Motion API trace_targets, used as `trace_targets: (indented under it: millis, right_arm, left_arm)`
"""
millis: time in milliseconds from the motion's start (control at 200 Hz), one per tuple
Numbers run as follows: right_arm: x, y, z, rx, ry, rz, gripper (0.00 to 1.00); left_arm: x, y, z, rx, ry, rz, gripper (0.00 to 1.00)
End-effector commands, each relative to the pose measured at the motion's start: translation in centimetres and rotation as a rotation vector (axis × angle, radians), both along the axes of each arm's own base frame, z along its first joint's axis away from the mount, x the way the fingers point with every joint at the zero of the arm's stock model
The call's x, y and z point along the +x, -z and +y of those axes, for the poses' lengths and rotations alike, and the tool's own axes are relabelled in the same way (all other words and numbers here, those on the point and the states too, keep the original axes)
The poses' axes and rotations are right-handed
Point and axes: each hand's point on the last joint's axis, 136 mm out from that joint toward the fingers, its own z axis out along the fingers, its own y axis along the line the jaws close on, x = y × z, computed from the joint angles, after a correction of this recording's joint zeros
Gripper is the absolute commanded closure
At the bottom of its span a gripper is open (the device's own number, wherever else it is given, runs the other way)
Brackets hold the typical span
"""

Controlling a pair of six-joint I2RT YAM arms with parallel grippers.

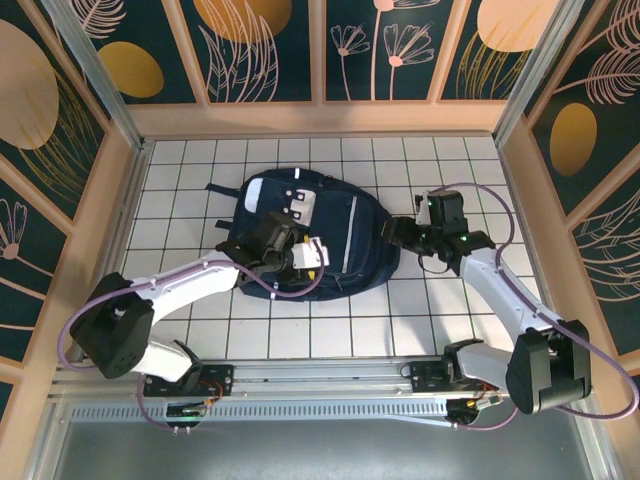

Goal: Pack books, pencil case, and school supplies into a backpack

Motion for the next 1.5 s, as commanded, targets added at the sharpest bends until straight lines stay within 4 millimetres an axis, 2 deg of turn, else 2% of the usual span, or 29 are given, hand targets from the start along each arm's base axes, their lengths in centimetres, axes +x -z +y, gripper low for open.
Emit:
trace_targets:
  millis: [0, 80, 210, 330, 495, 556, 561, 711, 756, 771, 821, 866, 966, 986, 1031, 1146, 1226, 1321, 1406, 1451, 1466, 1496]
  right_arm:
    - [-1.3, 1.3, -0.7, -0.013, 0.025, 0.051, 0.47]
    - [-1.4, 1.6, -0.6, -0.006, 0.028, 0.057, 0.46]
    - [-1.1, 1.4, -0.4, 0.008, 0.025, 0.051, 0.46]
    - [-1.0, 1.3, -0.3, 0.016, 0.038, 0.050, 0.46]
    - [-1.2, 1.5, 0.6, 0.073, 0.028, 0.066, 0.46]
    - [-1.4, 1.6, 0.6, 0.075, 0.033, 0.069, 0.46]
    - [-1.4, 1.6, 0.6, 0.075, 0.034, 0.070, 0.46]
    - [-1.9, 1.9, 0.9, 0.091, 0.030, 0.071, 0.46]
    - [-2.1, 2.2, 0.9, 0.084, 0.027, 0.079, 0.46]
    - [-2.2, 2.3, 0.9, 0.082, 0.026, 0.079, 0.46]
    - [-2.5, 2.6, 1.1, 0.078, 0.017, 0.084, 0.46]
    - [-2.9, 2.8, 1.4, 0.078, -0.003, 0.085, 0.46]
    - [-4.2, 2.5, 3.3, 0.085, -0.141, 0.048, 0.46]
    - [-4.5, 2.3, 3.8, 0.078, -0.182, 0.035, 0.46]
    - [-5.4, 2.0, 5.2, 0.042, -0.284, -0.001, 0.46]
    - [-7.4, 2.1, 7.7, -0.024, -0.475, -0.089, 0.46]
    - [-8.4, 2.5, 8.9, -0.040, -0.573, -0.148, 0.47]
    - [-8.2, 2.9, 9.0, -0.054, -0.590, -0.173, 0.46]
    - [-7.7, 2.5, 9.6, -0.042, -0.599, -0.205, 0.44]
    - [-7.6, 2.1, 10.0, -0.032, -0.613, -0.221, 0.43]
    - [-7.6, 1.9, 10.2, -0.029, -0.618, -0.226, 0.43]
    - [-7.5, 1.7, 10.5, -0.026, -0.625, -0.235, 0.43]
  left_arm:
    - [0.4, -1.0, -1.4, 0.013, 0.128, -0.135, 0.30]
    - [0.6, 0.3, -1.3, 0.061, 0.132, -0.128, 0.30]
    - [-0.2, 2.4, -1.7, 0.158, 0.167, -0.122, 0.30]
    - [0.3, 2.7, -2.8, 0.152, 0.112, -0.122, 0.31]
    - [1.5, 3.0, -4.2, 0.136, 0.040, -0.091, 0.46]
    - [1.2, 4.1, -4.0, 0.162, 0.027, -0.069, 0.51]
    - [1.5, 3.6, -4.3, 0.154, 0.026, -0.076, 0.52]
    - [1.7, 3.5, -5.0, 0.140, 0.013, -0.101, 0.54]
    - [1.6, 3.4, -5.2, 0.132, 0.023, -0.106, 0.61]
    - [1.5, 4.5, -5.2, 0.150, 0.029, -0.086, 0.64]
    - [1.0, 5.0, -5.1, 0.161, 0.035, -0.059, 0.84]
    - [0.8, 4.8, -5.3, 0.162, 0.038, -0.033, 1.00]
    - [-0.3, 3.8, -5.9, 0.123, 0.080, 0.019, 1.00]
    - [-0.6, 2.4, -6.2, 0.087, 0.094, 0.011, 1.00]
    - [-1.2, 1.3, -6.4, 0.049, 0.116, 0.020, 1.00]
    - [-2.5, -1.0, -6.7, -0.052, 0.145, 0.079, 1.00]
    - [-3.0, -1.9, -6.7, -0.112, 0.150, 0.129, 1.00]
    - [-2.8, -2.5, -6.3, -0.170, 0.129, 0.191, 1.00]
    - [-2.9, -2.9, -5.9, -0.216, 0.119, 0.236, 1.00]
    - [-2.6, -3.8, -6.2, -0.256, 0.120, 0.235, 1.00]
    - [-3.0, -3.0, -5.8, -0.251, 0.116, 0.255, 1.00]
    - [-3.1, -3.1, -5.8, -0.268, 0.114, 0.265, 1.00]
